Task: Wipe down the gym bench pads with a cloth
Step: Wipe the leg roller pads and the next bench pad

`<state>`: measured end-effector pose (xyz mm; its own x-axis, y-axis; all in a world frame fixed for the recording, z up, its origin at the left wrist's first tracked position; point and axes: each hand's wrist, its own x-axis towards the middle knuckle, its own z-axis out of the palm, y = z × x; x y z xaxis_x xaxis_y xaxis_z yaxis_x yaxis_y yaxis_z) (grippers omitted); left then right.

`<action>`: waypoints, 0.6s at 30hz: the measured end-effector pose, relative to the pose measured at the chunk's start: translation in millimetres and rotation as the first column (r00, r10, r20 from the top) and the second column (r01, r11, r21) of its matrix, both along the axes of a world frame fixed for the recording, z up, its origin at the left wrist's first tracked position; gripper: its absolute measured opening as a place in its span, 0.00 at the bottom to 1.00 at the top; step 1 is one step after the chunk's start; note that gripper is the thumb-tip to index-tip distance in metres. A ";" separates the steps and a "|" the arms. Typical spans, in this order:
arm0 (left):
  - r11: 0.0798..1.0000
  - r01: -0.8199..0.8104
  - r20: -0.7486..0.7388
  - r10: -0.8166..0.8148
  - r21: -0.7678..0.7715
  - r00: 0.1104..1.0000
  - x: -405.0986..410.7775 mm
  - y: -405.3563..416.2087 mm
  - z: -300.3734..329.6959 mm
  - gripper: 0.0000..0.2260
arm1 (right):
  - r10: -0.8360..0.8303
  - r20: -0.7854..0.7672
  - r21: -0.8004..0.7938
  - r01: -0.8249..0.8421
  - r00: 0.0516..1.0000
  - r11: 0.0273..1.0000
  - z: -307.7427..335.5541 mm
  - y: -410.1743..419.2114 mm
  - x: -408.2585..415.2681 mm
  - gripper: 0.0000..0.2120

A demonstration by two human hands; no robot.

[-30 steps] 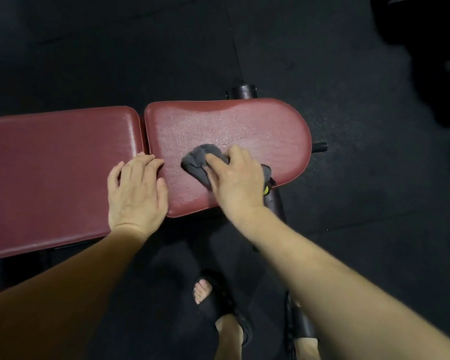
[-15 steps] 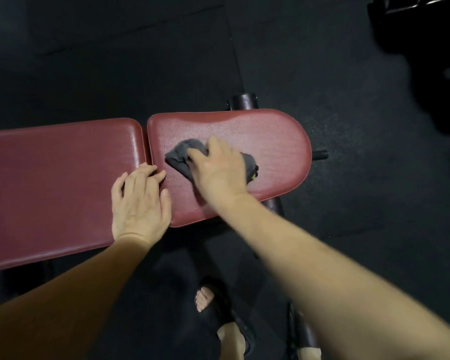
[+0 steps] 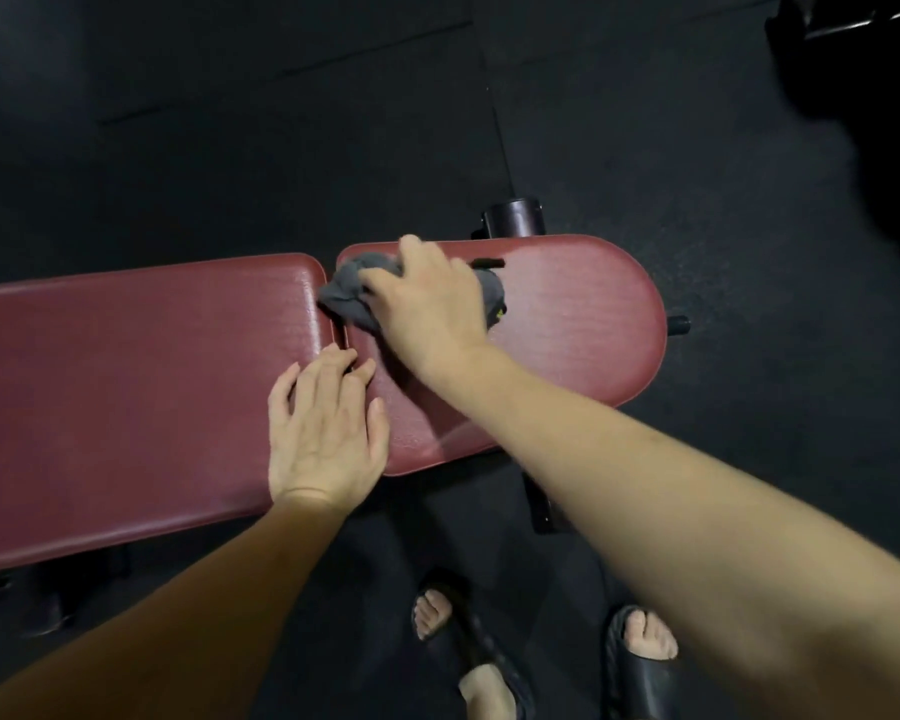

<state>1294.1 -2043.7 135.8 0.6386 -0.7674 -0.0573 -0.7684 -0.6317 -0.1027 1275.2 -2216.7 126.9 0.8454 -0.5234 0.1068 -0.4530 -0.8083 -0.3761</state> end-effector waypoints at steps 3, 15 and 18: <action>1.000 -0.001 -0.009 0.001 -0.008 1.000 -0.4 0.2 -0.2 0.21 | -0.196 0.049 -0.050 0.198 0.979 0.979 -22.6 -58.3 -46.0 0.09; 0.993 0.046 -0.004 -0.047 -0.113 0.999 3.7 5.3 -7.8 0.19 | -0.073 -0.037 0.128 0.078 0.997 0.989 6.0 -14.4 44.1 0.12; 0.994 0.038 -0.020 -0.040 -0.100 0.999 4.1 5.4 -6.7 0.19 | -0.138 -0.120 0.048 0.145 0.983 0.988 -6.1 -53.1 4.2 0.14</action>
